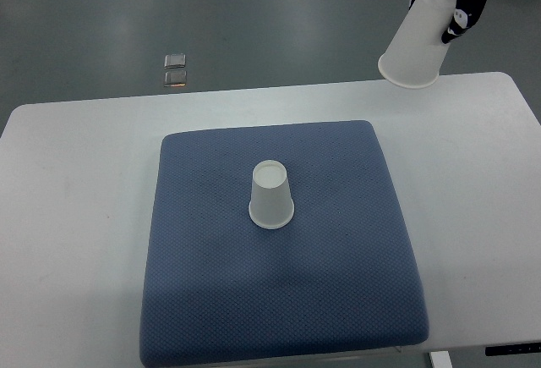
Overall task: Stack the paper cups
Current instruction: 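Carry the cup over the cup on the mat and lower it on top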
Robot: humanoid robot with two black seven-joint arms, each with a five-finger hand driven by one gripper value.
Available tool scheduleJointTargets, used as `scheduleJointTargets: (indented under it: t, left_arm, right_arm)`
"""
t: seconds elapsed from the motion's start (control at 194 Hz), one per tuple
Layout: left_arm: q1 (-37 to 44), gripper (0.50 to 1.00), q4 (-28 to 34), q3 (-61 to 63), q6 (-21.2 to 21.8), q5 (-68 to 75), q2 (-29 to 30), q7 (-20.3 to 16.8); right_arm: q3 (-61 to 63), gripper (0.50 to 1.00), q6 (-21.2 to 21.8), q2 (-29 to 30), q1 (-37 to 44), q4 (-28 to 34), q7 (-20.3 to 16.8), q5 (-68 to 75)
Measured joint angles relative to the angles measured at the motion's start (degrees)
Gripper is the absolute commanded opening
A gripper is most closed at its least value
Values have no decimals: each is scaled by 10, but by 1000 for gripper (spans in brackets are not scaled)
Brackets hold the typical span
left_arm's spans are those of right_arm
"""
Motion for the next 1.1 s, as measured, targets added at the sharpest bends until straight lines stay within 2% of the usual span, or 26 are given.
scheduleJointTargets:
  t: [0.202,0.393,0.496,0.755,1.101]
  left_arm:
    - [0,1000,1,0,0,0,0,0]
    - [0,1000,1,-1,0,0,0,0]
    - [0,1000,0,-1,0,0,0,0]
    - [0,1000,0,-1,0,0,0,0]
    - [0,1000,-1,-1,2,0,0,0]
  right_arm:
    - [32,674,-2,75,-2,1,0,62]
    - [37,674,-36,188,-11,-2,0,135]
    - [44,674,-56,230,-23,-3,0,152]
    - [62,676,-104,242,-56,-8,0,161]
    - [60,680,-134,242,-95,-9,-3,162]
